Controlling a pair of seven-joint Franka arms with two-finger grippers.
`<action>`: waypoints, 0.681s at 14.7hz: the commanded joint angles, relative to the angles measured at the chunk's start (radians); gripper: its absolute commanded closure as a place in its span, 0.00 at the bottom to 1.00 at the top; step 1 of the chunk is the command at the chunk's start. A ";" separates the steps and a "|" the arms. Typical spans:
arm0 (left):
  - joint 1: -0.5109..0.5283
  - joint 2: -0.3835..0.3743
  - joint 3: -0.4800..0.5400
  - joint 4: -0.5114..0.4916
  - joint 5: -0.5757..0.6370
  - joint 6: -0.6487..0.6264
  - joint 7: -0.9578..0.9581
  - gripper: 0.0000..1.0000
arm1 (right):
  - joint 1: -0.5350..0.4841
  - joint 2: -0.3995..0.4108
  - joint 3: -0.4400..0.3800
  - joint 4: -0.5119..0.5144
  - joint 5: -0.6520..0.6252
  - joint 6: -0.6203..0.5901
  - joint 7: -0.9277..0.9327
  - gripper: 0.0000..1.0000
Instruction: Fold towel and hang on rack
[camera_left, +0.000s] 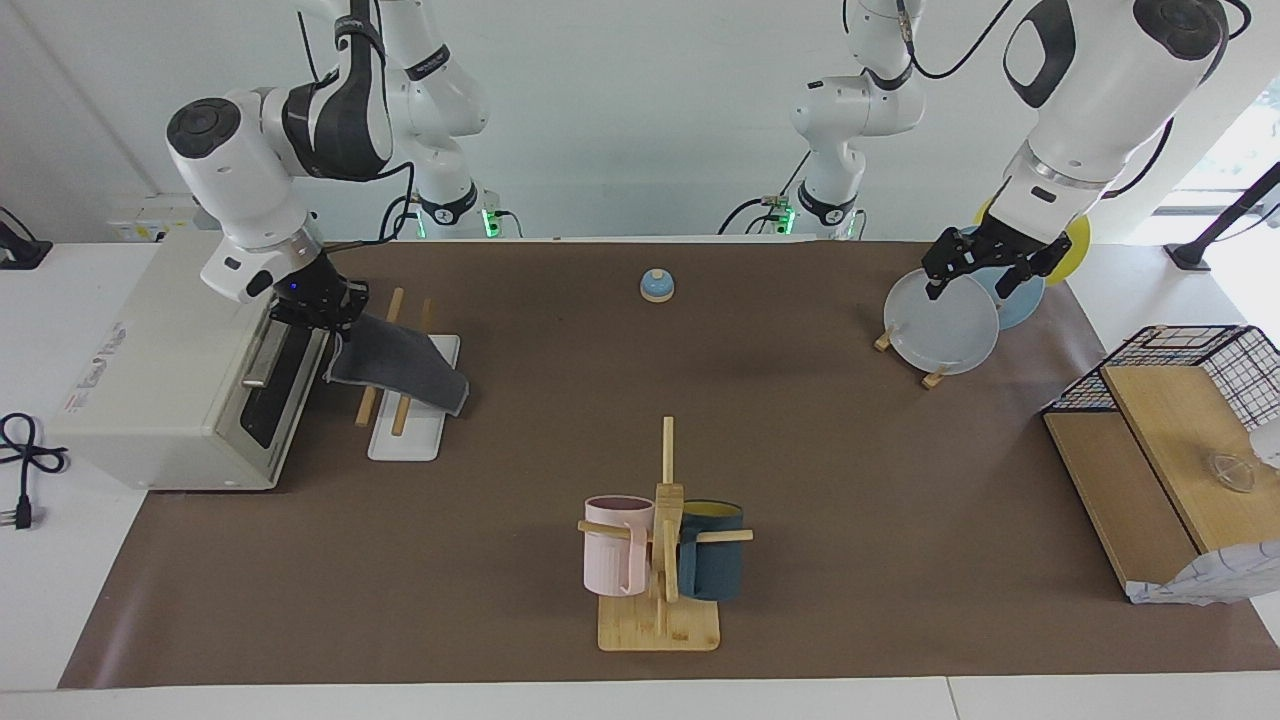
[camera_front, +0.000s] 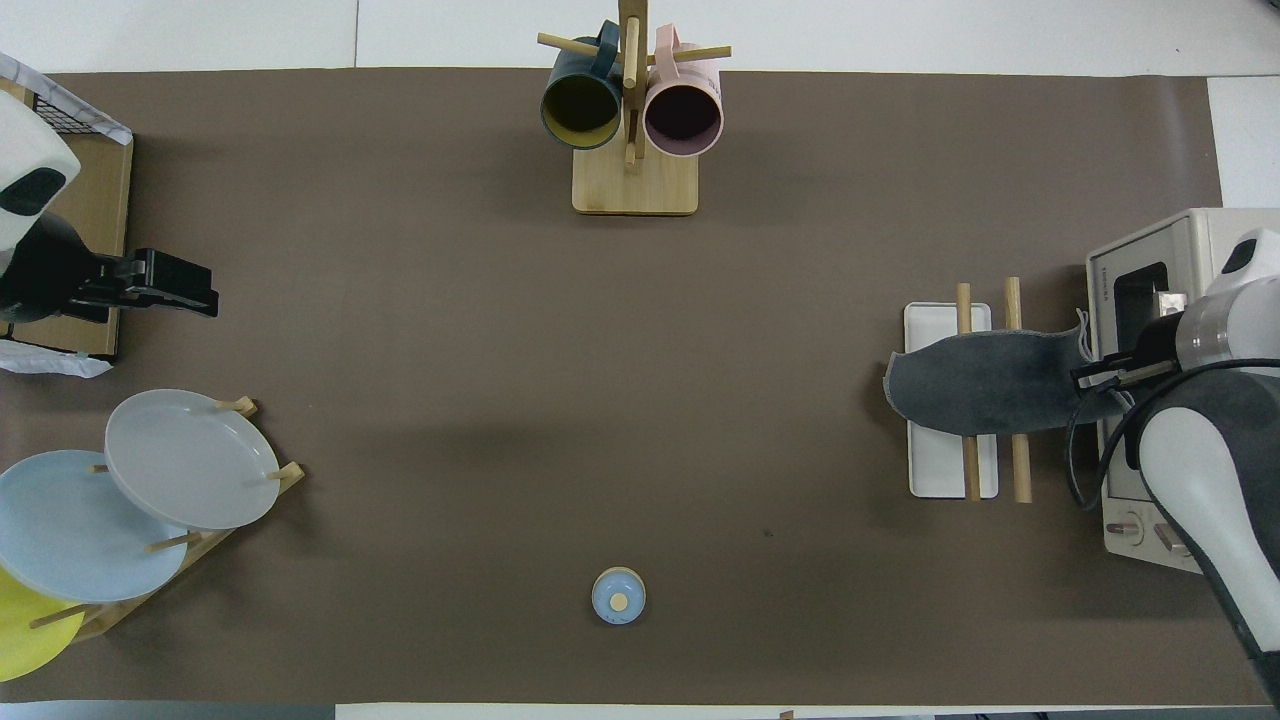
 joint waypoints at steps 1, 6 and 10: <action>-0.015 0.008 0.012 0.015 0.025 -0.024 0.016 0.00 | -0.027 -0.016 0.010 -0.047 -0.018 0.040 -0.028 1.00; -0.013 0.009 0.012 0.015 0.030 -0.025 0.016 0.00 | -0.026 -0.016 0.011 -0.050 -0.018 0.040 -0.015 1.00; -0.007 0.011 0.010 0.016 0.032 -0.033 0.017 0.00 | -0.027 -0.016 0.011 -0.050 -0.018 0.037 -0.015 0.96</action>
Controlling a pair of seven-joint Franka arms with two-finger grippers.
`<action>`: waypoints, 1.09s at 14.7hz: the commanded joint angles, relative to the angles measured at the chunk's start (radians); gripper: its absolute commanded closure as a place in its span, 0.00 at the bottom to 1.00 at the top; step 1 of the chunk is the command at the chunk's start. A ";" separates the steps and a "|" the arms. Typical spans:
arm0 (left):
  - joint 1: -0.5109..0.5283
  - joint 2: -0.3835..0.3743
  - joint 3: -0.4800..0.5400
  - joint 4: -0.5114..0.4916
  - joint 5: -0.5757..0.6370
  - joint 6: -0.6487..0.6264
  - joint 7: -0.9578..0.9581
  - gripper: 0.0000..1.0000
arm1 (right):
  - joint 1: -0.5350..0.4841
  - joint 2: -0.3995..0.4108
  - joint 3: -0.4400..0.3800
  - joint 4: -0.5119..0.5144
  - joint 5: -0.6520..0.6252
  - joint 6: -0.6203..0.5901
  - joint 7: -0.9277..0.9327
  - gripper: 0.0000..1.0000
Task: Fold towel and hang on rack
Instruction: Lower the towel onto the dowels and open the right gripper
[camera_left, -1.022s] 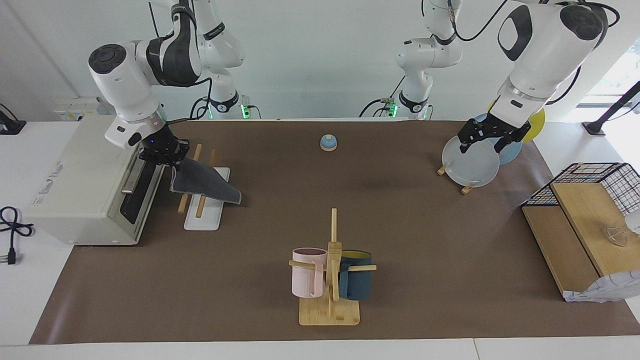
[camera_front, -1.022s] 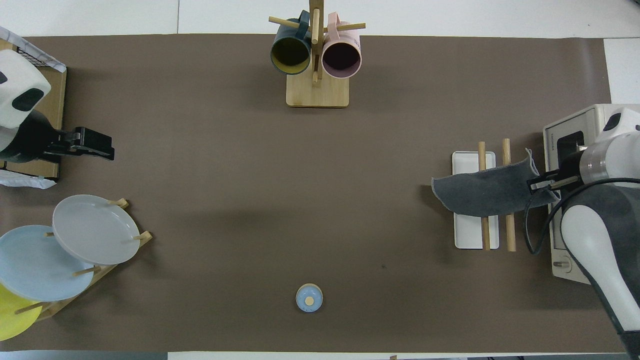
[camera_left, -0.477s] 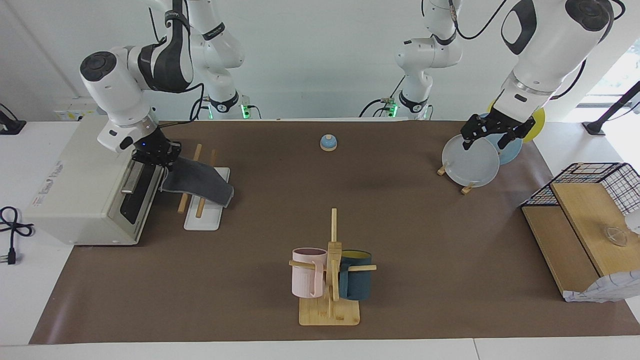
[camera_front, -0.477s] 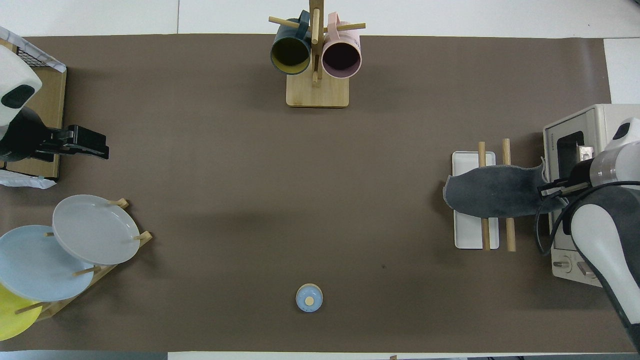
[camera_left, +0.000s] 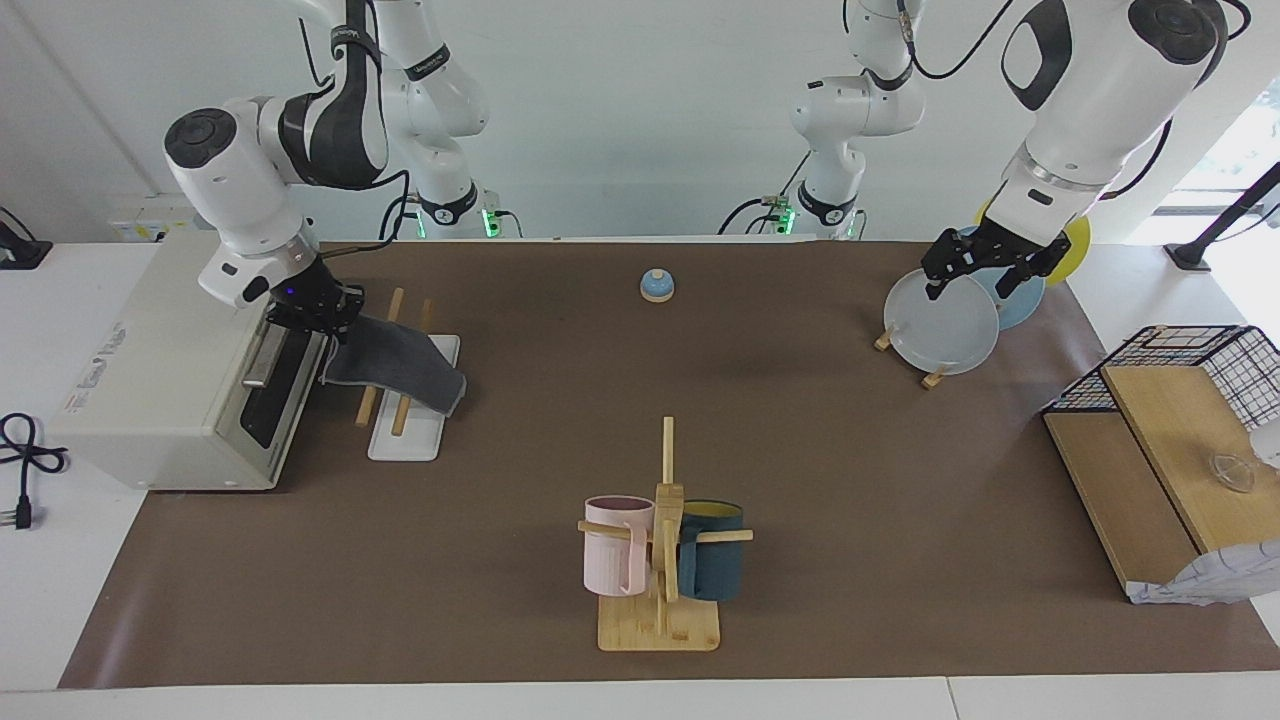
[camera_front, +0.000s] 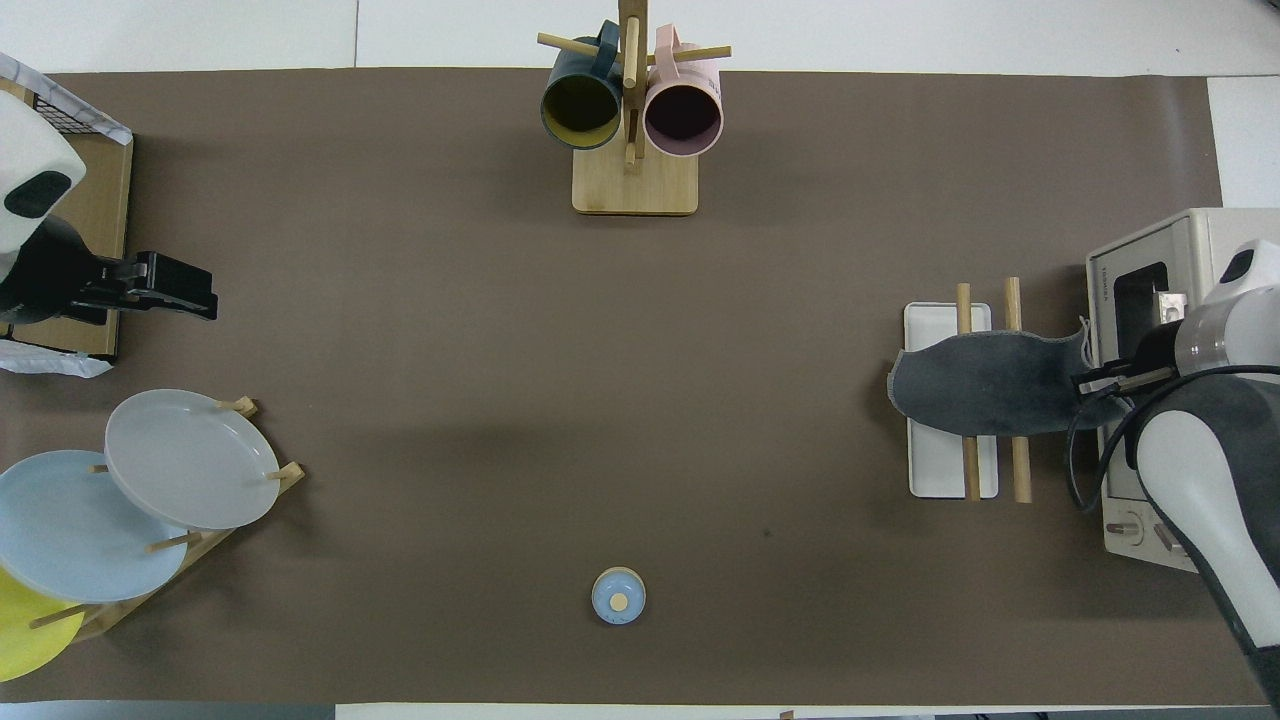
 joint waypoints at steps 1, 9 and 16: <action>-0.001 0.009 0.009 0.016 0.018 -0.024 0.019 0.00 | -0.017 -0.016 0.011 -0.021 -0.018 0.014 -0.012 0.94; 0.008 0.001 0.010 0.010 0.016 -0.014 0.052 0.00 | -0.013 -0.007 0.011 0.009 -0.018 -0.004 -0.018 0.00; 0.014 -0.005 0.015 0.003 0.016 -0.014 0.044 0.00 | 0.003 0.028 0.015 0.239 -0.019 -0.200 -0.001 0.00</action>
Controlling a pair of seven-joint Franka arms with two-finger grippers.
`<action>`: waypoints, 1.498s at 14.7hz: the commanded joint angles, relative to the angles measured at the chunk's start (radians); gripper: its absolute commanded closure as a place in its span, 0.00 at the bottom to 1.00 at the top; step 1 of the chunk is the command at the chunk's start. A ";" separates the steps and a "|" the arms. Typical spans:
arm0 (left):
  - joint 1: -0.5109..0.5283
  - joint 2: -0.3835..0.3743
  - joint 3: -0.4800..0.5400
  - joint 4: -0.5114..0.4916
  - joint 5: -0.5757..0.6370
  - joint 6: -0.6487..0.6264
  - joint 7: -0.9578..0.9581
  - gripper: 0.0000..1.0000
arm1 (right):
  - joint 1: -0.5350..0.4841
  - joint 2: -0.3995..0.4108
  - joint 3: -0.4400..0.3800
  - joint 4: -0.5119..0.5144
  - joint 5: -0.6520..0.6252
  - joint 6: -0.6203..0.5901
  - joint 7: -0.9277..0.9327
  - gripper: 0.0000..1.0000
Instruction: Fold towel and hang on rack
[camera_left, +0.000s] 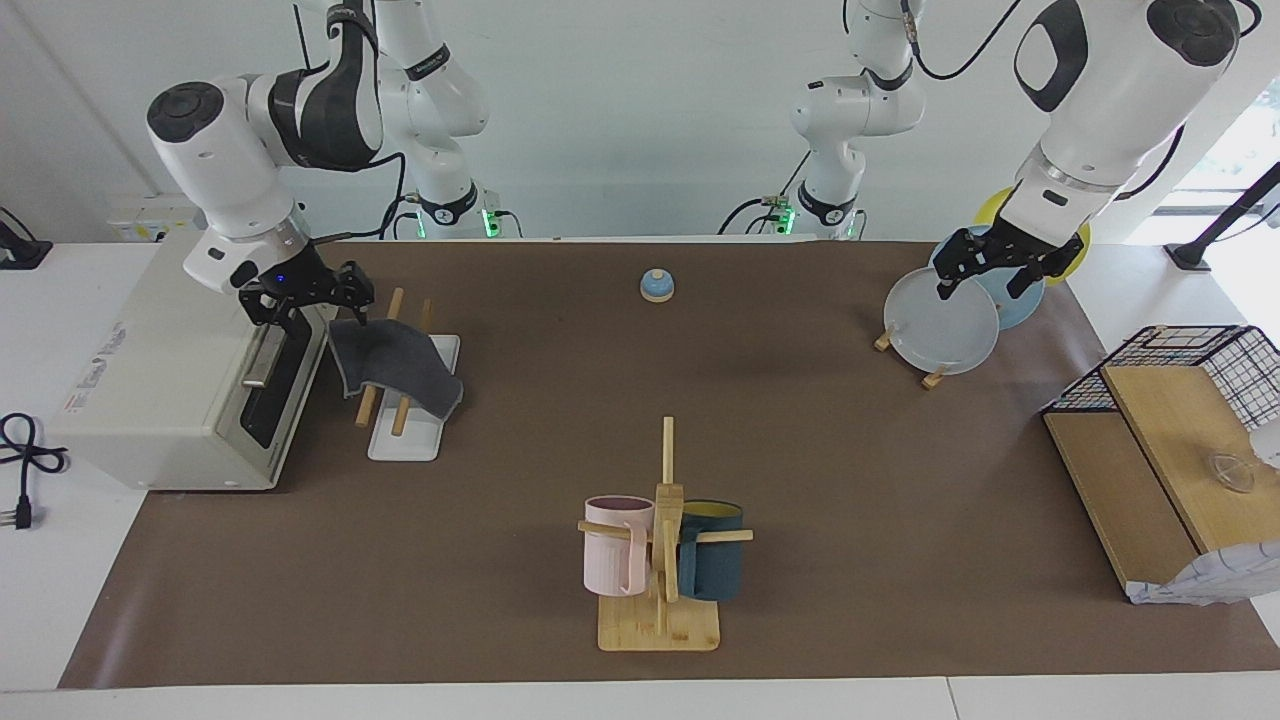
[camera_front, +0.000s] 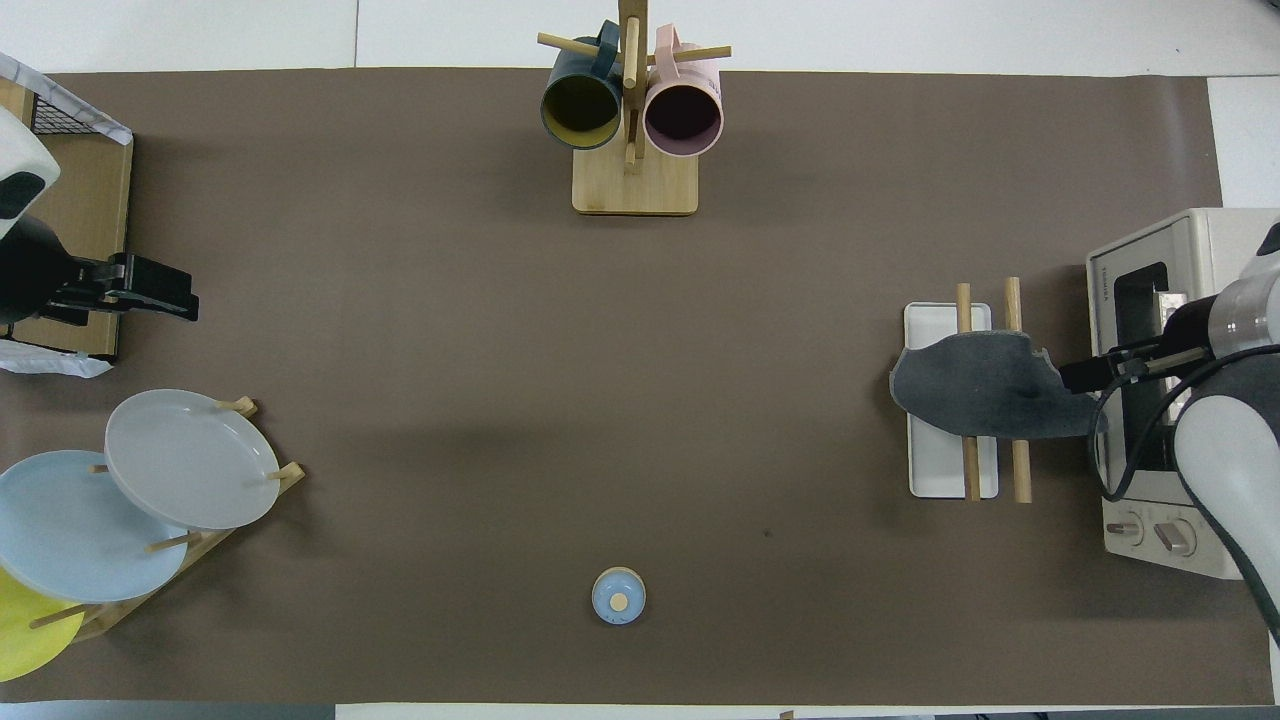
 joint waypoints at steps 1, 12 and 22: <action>0.000 -0.005 0.001 0.004 0.016 -0.012 0.011 0.00 | -0.003 0.048 0.007 0.162 -0.020 -0.137 0.009 0.00; 0.000 -0.005 0.001 0.003 0.016 -0.012 0.011 0.00 | 0.040 0.073 0.023 0.400 -0.073 -0.412 0.230 0.00; 0.000 -0.005 0.001 0.003 0.016 -0.012 0.011 0.00 | 0.037 0.117 0.007 0.460 -0.074 -0.435 0.232 0.00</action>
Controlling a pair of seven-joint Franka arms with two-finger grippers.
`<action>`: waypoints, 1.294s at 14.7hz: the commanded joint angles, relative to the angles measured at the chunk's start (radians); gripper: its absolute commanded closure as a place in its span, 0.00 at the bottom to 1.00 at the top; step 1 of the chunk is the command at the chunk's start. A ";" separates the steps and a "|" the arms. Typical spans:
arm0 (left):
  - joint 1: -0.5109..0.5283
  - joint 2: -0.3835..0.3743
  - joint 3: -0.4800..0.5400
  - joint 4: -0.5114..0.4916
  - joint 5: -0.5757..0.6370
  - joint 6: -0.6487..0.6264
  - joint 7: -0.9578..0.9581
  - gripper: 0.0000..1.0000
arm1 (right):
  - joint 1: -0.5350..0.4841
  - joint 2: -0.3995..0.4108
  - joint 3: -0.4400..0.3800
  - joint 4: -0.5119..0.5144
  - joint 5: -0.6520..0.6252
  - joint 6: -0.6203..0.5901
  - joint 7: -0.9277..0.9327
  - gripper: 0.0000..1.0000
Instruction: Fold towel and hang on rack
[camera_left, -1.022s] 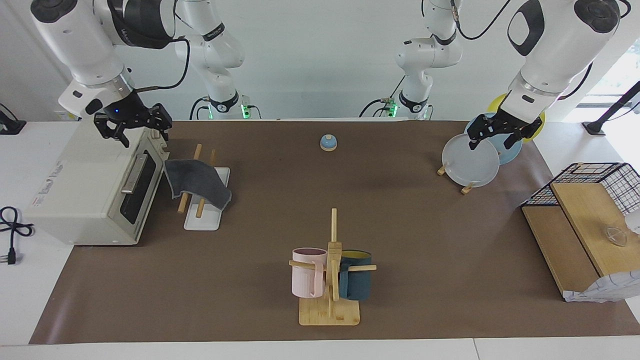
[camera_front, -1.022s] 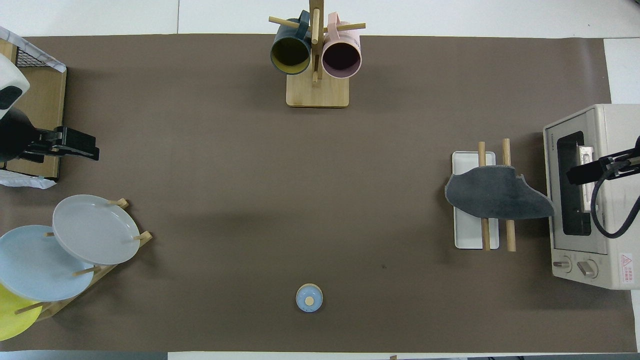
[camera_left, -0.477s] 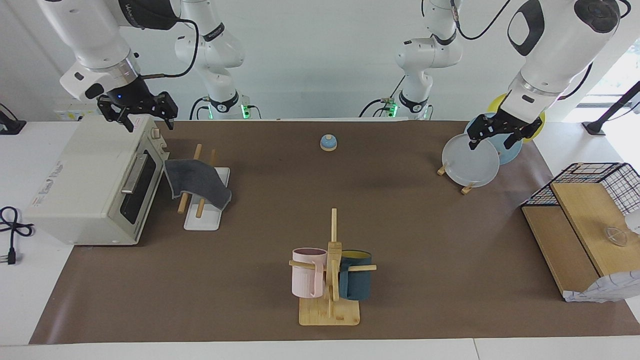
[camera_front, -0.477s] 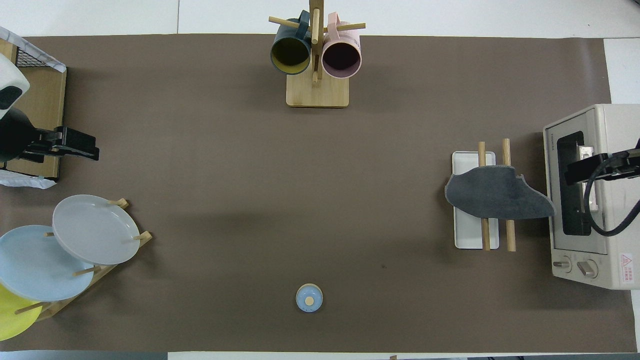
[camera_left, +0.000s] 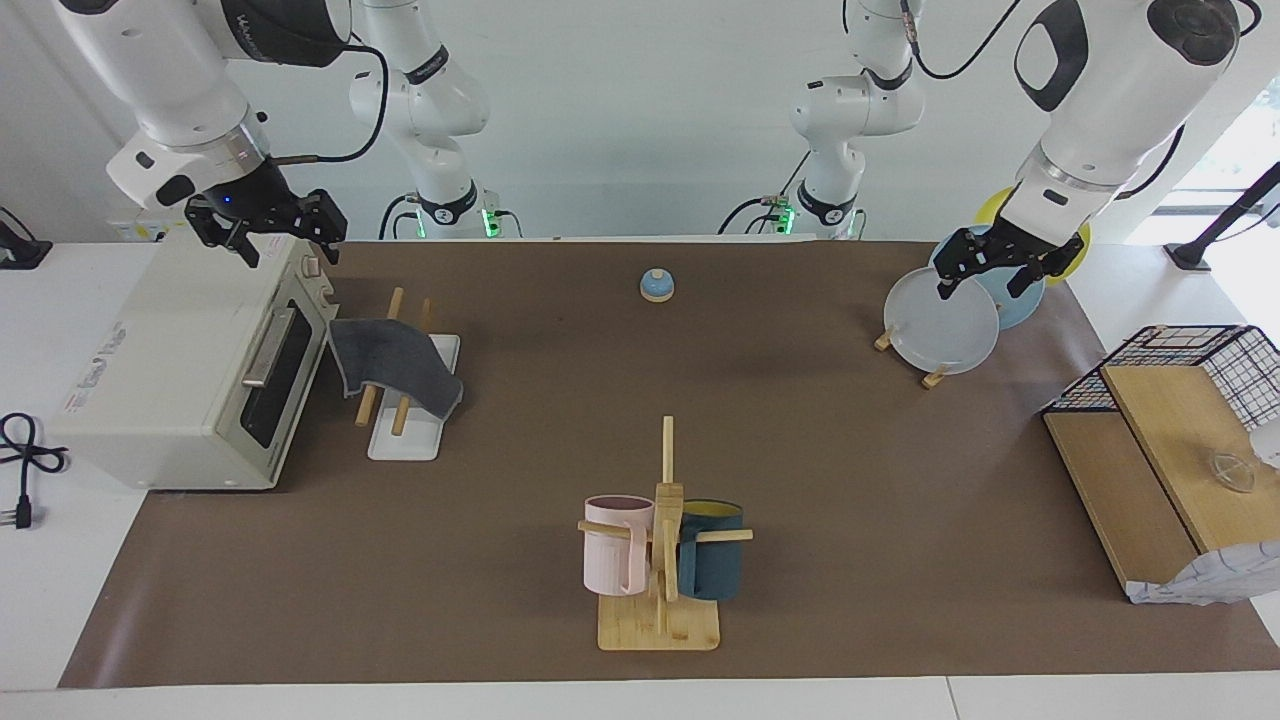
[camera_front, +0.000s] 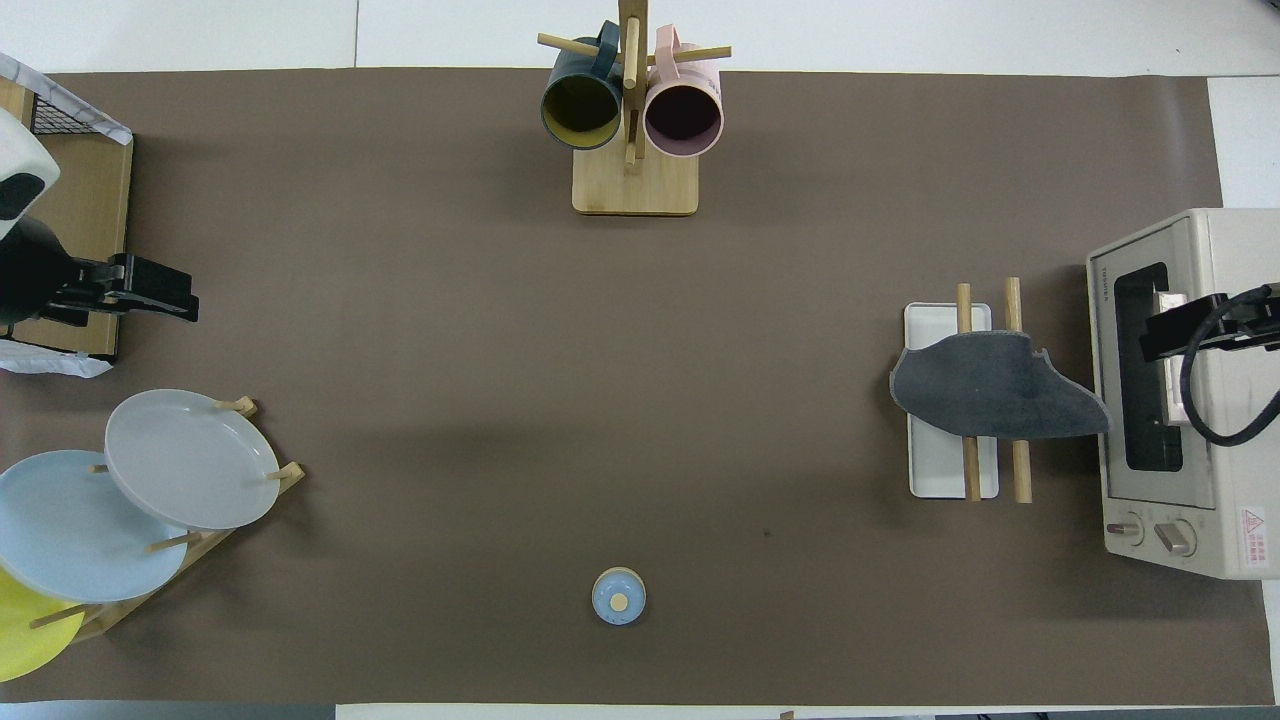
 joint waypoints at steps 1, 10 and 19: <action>0.000 -0.005 0.001 0.003 0.016 -0.012 0.011 0.00 | 0.000 0.028 0.009 0.043 -0.021 -0.021 0.015 0.00; 0.000 -0.005 0.001 0.003 0.016 -0.012 0.011 0.00 | -0.003 0.029 0.011 0.044 -0.015 -0.010 0.013 0.00; 0.000 -0.005 0.001 0.003 0.016 -0.012 0.011 0.00 | -0.001 0.028 0.027 0.046 -0.009 -0.016 0.012 0.00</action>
